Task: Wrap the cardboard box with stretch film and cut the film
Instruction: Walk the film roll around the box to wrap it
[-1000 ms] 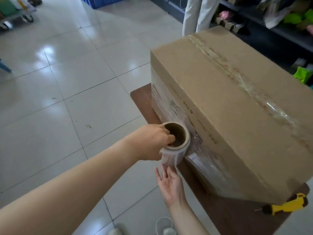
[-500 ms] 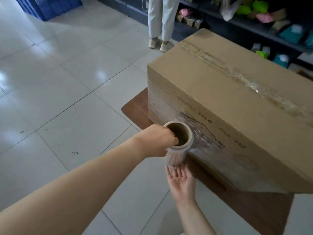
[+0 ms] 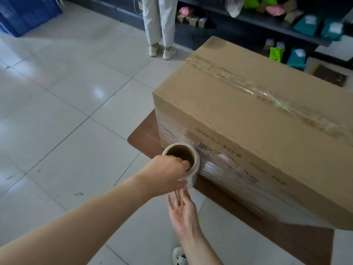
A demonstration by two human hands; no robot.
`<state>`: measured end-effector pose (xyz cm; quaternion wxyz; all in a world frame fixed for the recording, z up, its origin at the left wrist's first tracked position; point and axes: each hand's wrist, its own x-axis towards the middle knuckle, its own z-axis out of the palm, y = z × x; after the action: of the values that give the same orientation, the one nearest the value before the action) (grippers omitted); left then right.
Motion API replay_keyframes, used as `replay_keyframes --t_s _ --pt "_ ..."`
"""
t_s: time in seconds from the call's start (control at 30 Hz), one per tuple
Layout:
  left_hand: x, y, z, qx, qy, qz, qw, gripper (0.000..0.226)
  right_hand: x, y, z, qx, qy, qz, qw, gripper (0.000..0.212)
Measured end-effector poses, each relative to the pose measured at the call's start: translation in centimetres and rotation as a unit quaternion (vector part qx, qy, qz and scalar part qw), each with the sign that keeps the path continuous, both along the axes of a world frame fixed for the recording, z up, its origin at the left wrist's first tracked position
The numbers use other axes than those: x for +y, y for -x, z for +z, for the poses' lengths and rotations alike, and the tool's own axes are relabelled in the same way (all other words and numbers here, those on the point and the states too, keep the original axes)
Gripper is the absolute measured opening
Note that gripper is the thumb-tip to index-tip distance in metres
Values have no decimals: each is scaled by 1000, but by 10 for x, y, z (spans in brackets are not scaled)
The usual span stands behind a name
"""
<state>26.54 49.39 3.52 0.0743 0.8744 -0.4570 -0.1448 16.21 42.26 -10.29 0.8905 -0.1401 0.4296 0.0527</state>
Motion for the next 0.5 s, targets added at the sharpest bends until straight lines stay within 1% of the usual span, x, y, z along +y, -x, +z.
replay_keyframes --t_s 0.07,0.13,0.27,0.4,0.5 --pt "7 -9 2 -7 -16 -3 1000 23 4 -2 -1 -2 5 23 1000 41" --pt "15 -17 6 -30 -40 -20 999 20 6 -5 1 -17 2 37 999 37" --pt "29 -34 13 -50 -83 -59 994 20 0 -18 -2 4 -32 -42 999 30" --pt "38 -52 11 -59 -105 -101 988 21 -2 -31 -10 22 -33 -64 997 26" --pt "42 -62 6 -75 -115 -143 980 21 9 -41 -11 16 -42 -110 993 23"
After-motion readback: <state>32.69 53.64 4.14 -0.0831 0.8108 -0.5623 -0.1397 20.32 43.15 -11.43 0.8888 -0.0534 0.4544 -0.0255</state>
